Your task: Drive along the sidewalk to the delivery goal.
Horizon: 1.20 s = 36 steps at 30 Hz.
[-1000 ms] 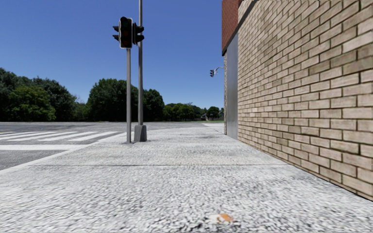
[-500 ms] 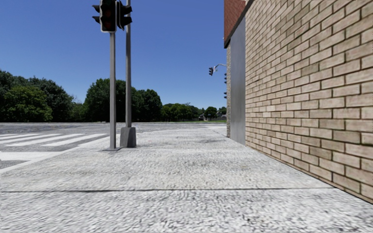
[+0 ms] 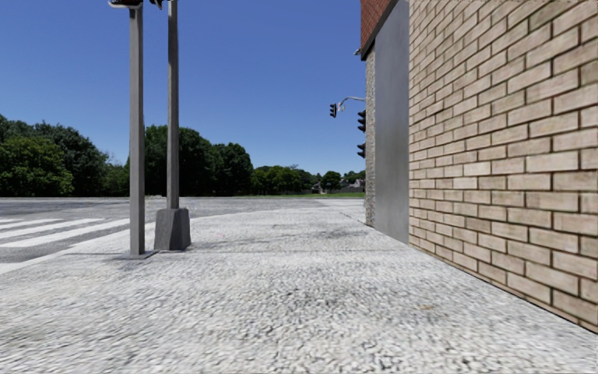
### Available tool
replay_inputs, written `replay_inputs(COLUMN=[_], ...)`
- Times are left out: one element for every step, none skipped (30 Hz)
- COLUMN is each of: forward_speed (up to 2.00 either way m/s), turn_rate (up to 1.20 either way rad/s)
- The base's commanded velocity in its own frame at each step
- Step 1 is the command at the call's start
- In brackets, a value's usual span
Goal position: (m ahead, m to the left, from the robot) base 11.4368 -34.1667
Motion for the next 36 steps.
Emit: replay_inputs(forward_speed=[2.0, 2.0, 2.0, 2.0, 2.0, 2.0, 2.0, 2.0, 2.0, 2.0, 2.0, 2.0, 2.0, 2.0, 2.0, 2.0, 2.0, 2.0, 2.0, 2.0, 2.0, 2.0, 2.0, 2.0, 2.0, 2.0, 2.0, 2.0, 2.0, 2.0, 2.0, 2.0, 2.0, 2.0, 2.0, 2.0], turn_rate=[0.0, 0.0, -0.2, -0.32, -0.34, -0.34, -0.28, -0.1, 0.0, 0.0, 0.0, 0.0, 0.0, 0.0, 0.0, 0.0, 0.0, 0.0, 0.0, 0.0, 0.0, 0.0, 0.0, 0.0, 0.0, 0.0, 0.0, 0.0, 0.0, 0.0, 0.0, 0.0, 0.0, 0.0, 0.0, 0.0])
